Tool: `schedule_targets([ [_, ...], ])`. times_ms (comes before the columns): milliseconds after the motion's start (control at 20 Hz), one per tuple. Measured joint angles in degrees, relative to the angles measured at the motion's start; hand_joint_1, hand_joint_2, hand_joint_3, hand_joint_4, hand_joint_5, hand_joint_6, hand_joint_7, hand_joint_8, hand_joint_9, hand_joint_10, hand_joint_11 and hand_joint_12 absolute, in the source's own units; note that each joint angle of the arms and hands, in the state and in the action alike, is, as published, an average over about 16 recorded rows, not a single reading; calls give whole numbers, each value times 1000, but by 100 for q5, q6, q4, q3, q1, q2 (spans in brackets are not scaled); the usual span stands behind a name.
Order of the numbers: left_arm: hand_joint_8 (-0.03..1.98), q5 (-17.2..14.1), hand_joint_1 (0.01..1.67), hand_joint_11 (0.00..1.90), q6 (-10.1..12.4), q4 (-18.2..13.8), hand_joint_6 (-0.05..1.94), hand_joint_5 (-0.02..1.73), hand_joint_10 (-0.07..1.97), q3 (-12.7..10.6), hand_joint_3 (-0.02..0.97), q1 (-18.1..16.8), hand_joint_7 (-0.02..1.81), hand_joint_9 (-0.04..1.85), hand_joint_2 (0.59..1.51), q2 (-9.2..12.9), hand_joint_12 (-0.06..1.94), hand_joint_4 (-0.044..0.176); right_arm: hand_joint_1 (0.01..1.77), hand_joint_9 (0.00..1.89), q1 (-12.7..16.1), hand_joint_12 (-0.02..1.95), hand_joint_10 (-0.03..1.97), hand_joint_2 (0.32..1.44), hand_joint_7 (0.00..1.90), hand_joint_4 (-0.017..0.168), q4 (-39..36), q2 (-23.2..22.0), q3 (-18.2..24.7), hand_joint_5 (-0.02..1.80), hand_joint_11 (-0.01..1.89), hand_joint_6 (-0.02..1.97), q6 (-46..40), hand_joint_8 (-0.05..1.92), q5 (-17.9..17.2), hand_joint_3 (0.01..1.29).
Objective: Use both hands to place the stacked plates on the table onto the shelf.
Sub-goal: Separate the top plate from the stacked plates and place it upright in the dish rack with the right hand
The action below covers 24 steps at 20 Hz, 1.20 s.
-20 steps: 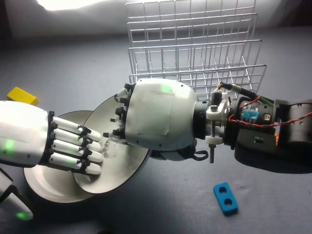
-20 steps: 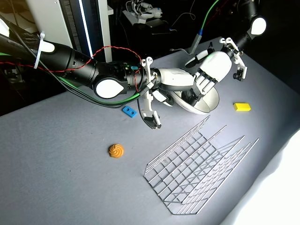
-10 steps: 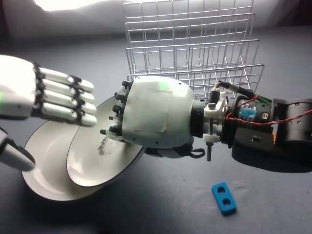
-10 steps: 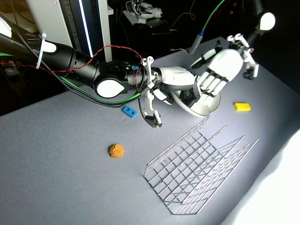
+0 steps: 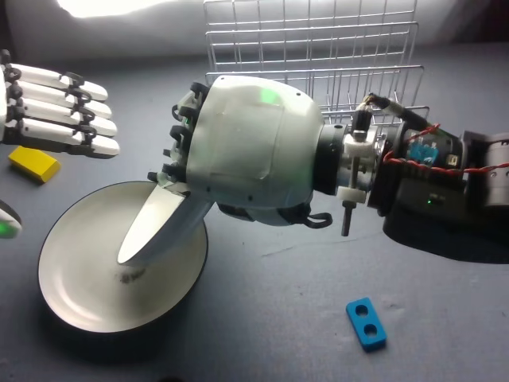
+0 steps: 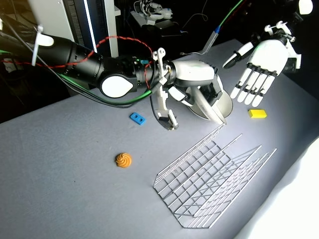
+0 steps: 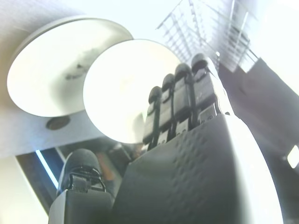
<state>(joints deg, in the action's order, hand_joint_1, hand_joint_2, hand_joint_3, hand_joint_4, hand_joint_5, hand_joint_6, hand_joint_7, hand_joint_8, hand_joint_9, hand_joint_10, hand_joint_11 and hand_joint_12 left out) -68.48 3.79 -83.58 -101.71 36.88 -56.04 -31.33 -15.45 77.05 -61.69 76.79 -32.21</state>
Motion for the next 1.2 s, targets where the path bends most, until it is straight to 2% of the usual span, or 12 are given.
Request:
schedule_targets([
  [250, 3, 27, 16, 45, 51, -25, 10, 124, 3, -183, 17, 63, 127, 114, 1143, 87, 41, 4, 1255, 1143, 250, 1229, 723, 968, 1139, 3, 174, -344, 379, 972, 910, 923, -1, 682, -54, 11],
  [450, 3, 53, 15, 45, 66, -59, 10, 127, 3, -323, 18, 218, 131, 120, 1143, 114, 46, 4, 1257, 1150, 529, 1231, 696, 968, 1134, 6, 485, -688, 702, 973, 911, 941, -75, 693, 74, 11],
  [700, 3, 71, 15, 45, 63, -86, 10, 127, 3, -444, 18, 469, 138, 120, 1144, 122, 55, 4, 1274, 1094, 1036, 1256, 905, 968, 1113, 5, 1098, -1175, 1043, 958, 896, 945, -428, 695, 499, 10],
  [850, 3, 67, 15, 45, 56, -90, 10, 127, 3, -477, 18, 617, 140, 120, 1144, 122, 59, 4, 1286, 1066, 1391, 1317, 956, 968, 1096, 6, 1631, -1446, 1185, 948, 855, 937, -655, 753, 817, 10],
  [1200, 3, 57, 15, 45, 50, -75, 10, 128, 3, -471, 17, 798, 141, 120, 1142, 104, 67, 4, 1325, 1010, 2123, 1440, 1164, 968, 1058, 6, 2907, -1837, 1196, 919, 753, 923, -1310, 805, 1556, 10],
])
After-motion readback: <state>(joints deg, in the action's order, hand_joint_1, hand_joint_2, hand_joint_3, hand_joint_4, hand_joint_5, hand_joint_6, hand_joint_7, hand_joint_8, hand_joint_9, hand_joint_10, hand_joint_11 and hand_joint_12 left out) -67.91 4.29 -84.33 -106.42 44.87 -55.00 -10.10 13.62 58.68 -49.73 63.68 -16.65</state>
